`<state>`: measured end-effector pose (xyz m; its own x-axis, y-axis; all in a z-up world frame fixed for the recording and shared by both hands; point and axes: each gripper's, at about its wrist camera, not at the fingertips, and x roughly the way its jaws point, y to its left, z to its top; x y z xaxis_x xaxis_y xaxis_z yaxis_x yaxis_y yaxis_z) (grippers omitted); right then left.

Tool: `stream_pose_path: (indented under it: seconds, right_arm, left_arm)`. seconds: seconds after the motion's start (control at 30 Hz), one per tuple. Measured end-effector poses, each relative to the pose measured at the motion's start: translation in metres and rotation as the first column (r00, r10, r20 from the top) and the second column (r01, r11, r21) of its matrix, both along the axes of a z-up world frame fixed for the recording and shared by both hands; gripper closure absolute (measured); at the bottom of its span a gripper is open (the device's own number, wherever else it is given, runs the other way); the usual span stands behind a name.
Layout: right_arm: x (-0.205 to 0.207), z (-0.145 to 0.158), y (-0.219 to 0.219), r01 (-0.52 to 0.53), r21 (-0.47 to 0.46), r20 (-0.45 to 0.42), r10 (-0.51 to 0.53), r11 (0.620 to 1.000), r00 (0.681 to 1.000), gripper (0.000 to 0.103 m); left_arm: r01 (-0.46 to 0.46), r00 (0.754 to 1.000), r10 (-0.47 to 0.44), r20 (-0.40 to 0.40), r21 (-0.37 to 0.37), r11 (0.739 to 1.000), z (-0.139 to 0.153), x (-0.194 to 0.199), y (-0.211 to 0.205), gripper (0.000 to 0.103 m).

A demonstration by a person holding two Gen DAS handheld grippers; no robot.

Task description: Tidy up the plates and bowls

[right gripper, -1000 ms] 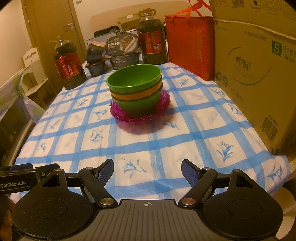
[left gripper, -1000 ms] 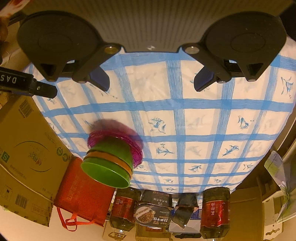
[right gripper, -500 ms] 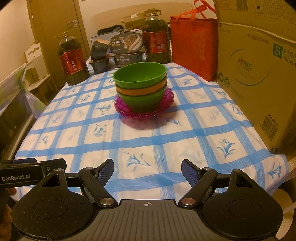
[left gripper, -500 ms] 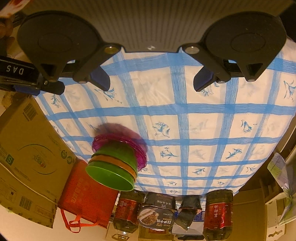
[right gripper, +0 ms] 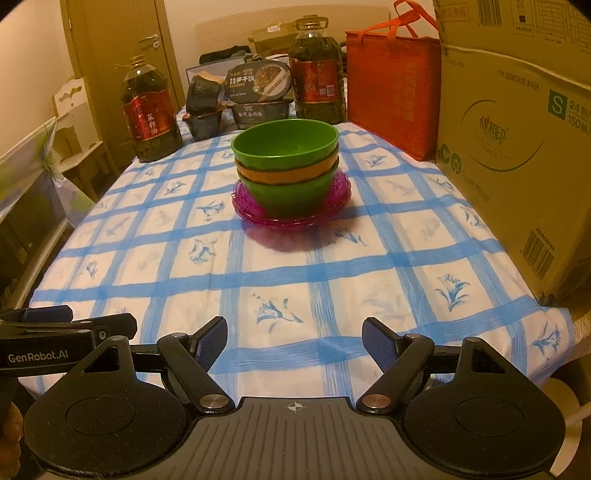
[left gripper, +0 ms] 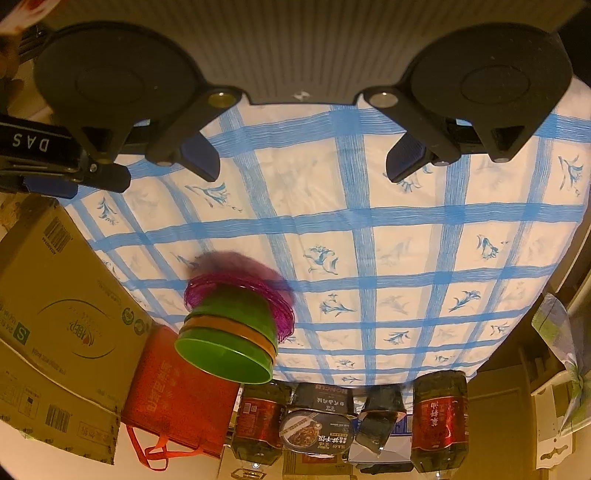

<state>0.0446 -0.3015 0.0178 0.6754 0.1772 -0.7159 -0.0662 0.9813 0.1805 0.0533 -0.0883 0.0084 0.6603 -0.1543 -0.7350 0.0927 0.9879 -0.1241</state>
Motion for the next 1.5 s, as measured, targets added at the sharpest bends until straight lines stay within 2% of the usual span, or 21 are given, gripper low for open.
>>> stream_pose_path:
  seconds: [1.5]
  right_arm:
    - [0.0001, -0.0049, -0.0021, 0.002, -0.005, -0.013, -0.002, 1.000, 1.000, 0.023]
  left_arm:
    - [0.015, 1.000, -0.015, 0.001, 0.005, 1.000, -0.0001, -0.0016, -0.0035, 0.007]
